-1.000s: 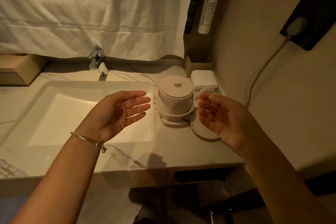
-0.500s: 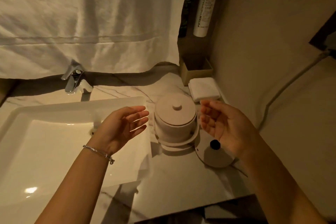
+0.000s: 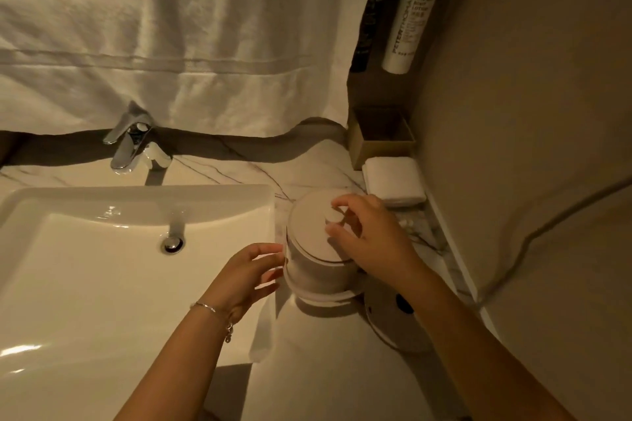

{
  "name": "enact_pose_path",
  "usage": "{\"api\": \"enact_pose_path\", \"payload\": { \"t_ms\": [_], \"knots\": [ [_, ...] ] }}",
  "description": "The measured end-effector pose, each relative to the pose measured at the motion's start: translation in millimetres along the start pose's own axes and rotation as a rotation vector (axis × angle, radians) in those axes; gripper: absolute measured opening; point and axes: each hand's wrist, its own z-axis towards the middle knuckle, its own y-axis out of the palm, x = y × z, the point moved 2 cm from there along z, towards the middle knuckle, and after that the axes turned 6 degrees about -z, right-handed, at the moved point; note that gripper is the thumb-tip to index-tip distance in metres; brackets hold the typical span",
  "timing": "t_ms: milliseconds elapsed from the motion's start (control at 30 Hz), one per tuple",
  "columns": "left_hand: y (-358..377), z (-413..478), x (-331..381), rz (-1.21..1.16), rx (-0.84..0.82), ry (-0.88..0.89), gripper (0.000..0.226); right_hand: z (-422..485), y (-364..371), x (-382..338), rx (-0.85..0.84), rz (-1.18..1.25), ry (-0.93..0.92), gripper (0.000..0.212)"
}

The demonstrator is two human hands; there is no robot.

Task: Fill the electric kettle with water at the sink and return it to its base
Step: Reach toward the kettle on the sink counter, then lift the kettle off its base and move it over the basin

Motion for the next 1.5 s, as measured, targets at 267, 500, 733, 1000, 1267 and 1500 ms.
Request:
{"api": "enact_pose_path", "payload": {
  "t_ms": [267,500,733,1000,1267,1500],
  "knots": [
    [0.0,5.4,-1.7,-0.028,-0.017,0.022,0.018,17.2,5.3,1.2,-0.002,-0.184,-0.092,0.032],
    [-0.5,8.9,-5.1,-0.045,-0.031,0.034,0.019,26.5,-3.1,0.5,0.046,0.155,-0.054,0.022],
    [-0.8,9.4,-4.9,-0.022,-0.030,0.051,0.021,77.2,-44.1,1.9,0.118,0.417,-0.077,0.023],
    [-3.7,13.8,-3.2,0.098,-0.084,0.107,0.020,141.2,-37.7,66.8,-0.111,0.128,0.094,0.030],
    [-6.4,16.6,-2.6,0.152,-0.098,0.116,0.016,147.9,-18.3,124.3,-0.561,-0.111,0.086,0.028],
    [-6.2,16.5,-4.9,0.115,-0.109,0.110,0.018,146.9,6.2,125.0,-0.562,-0.082,0.002,0.022]
  ]
}}
